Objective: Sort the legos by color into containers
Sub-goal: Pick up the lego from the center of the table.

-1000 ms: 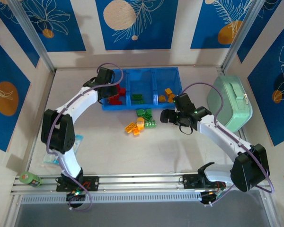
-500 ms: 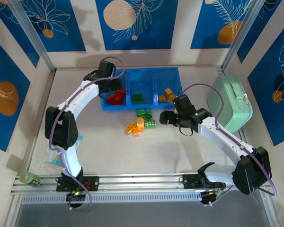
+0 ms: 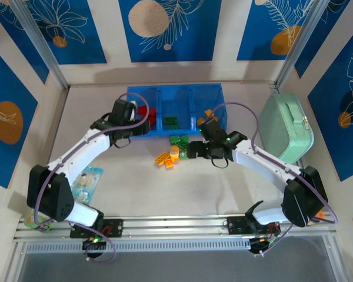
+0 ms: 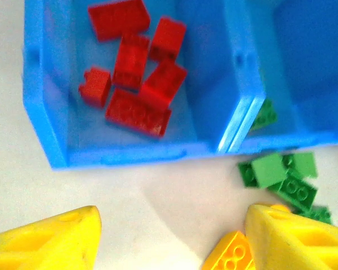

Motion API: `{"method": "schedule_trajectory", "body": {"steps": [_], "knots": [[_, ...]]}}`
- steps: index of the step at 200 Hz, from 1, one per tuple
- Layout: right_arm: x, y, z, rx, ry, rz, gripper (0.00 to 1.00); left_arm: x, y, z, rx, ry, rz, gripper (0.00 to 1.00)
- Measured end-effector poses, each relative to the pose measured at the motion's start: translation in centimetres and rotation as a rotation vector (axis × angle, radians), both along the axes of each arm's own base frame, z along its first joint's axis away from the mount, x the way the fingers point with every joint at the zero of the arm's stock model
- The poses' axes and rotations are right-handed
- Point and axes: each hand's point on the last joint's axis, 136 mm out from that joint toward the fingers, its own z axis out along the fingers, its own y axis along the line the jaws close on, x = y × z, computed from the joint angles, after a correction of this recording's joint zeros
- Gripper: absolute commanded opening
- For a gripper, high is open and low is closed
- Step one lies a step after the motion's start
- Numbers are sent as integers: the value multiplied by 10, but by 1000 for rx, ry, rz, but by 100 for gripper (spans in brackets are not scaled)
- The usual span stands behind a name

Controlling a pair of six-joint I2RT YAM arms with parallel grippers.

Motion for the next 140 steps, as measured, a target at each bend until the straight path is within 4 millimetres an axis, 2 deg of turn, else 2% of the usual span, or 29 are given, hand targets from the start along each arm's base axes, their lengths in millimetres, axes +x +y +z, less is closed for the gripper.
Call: {"method": "schedule_trajectory", "body": {"steps": [30, 58, 98, 140], "knots": [[8, 16, 3, -8, 9, 23, 81, -36, 11, -42, 2, 70, 4, 68], [18, 33, 0, -26, 28, 47, 76, -65, 13, -68, -23, 107, 0, 68], [22, 61, -17, -70, 80, 95, 73, -93, 6, -92, -32, 139, -33, 68], [31, 77, -39, -123, 150, 99, 68, -107, 6, -105, -42, 155, -31, 68]]}}
